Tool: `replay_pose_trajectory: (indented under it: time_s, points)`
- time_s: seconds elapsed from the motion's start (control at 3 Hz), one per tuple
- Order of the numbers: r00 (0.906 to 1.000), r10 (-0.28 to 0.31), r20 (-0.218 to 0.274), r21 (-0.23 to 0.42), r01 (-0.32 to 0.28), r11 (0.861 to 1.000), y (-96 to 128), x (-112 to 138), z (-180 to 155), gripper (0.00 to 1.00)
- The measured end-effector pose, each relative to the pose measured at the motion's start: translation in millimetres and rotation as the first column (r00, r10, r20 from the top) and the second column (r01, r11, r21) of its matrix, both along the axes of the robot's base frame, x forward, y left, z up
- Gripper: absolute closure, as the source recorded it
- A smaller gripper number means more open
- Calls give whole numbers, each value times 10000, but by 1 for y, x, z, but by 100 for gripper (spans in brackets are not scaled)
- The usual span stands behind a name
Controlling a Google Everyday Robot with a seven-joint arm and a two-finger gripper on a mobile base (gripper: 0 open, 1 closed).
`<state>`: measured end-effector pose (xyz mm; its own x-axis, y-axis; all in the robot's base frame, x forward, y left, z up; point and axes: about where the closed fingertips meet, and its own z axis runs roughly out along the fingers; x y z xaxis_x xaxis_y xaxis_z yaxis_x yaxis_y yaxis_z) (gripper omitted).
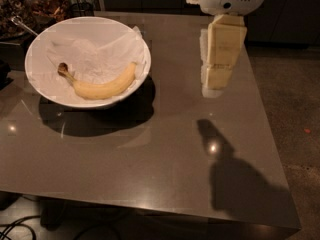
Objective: Pick banana from white bowl
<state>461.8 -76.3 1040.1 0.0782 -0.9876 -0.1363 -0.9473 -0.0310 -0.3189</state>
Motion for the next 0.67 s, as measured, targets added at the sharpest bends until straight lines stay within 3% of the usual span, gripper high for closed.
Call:
replay_pose_trajectory:
  time_s: [0.33, 0.67]
  points:
    - [9920, 1161, -504, 121, -1156, 9932, 42, 20, -13, 0]
    - [9922, 1235, -183, 396, -1227, 9917, 50, 26, -9, 0]
